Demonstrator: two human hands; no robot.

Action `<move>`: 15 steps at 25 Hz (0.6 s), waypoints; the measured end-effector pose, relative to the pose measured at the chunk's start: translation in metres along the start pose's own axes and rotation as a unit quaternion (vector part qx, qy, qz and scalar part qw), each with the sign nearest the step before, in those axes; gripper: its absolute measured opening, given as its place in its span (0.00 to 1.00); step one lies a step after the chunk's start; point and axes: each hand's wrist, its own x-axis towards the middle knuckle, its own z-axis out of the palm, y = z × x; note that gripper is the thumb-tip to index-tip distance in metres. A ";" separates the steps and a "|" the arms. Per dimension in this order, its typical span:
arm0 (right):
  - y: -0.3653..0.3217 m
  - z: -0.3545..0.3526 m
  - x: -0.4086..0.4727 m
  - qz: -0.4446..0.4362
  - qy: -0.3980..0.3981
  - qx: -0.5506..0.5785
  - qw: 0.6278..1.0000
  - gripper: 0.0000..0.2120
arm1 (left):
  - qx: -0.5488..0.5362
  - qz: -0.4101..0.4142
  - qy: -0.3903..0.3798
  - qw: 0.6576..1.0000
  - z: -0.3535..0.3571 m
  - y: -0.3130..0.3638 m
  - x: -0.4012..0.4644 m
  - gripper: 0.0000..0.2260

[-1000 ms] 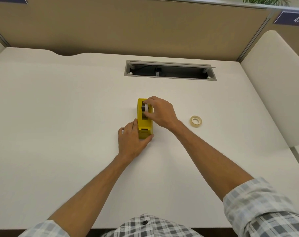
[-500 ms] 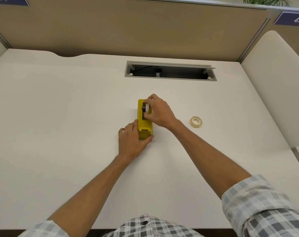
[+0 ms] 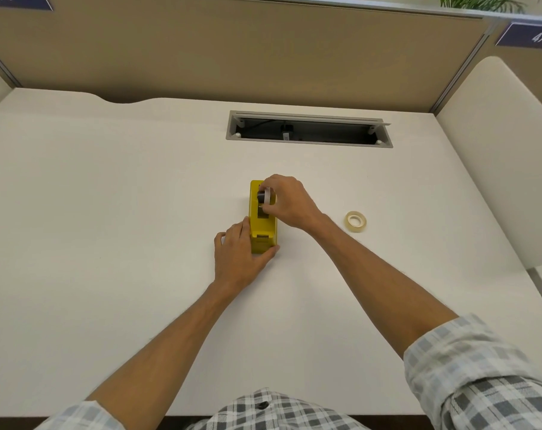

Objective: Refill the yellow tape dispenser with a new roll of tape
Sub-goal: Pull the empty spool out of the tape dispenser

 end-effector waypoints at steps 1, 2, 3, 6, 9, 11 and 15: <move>0.000 0.000 -0.001 0.002 0.001 0.002 1.000 0.19 | 0.001 0.001 -0.001 1.000 0.000 0.000 0.000 0.37; 0.001 0.001 -0.002 0.006 0.003 0.005 1.000 0.20 | 0.003 0.001 -0.002 1.000 0.000 0.000 0.000 0.38; 0.000 0.002 -0.002 0.010 0.003 0.009 1.000 0.21 | 0.005 0.000 -0.005 1.000 0.000 0.000 0.000 0.38; -0.005 0.004 -0.001 0.024 0.002 0.006 1.000 0.23 | 0.007 0.000 -0.005 1.000 0.000 0.000 0.000 0.38; -0.010 0.006 0.001 0.038 0.015 0.005 0.999 0.21 | 0.008 0.003 -0.003 1.000 -0.001 0.000 0.000 0.37; -0.012 0.007 0.001 0.044 0.022 0.004 0.999 0.20 | 0.010 0.001 -0.004 1.000 0.000 0.000 0.000 0.38; -0.013 0.005 0.000 0.047 0.024 -0.004 0.999 0.19 | 0.006 -0.005 -0.013 1.000 0.000 0.000 0.000 0.38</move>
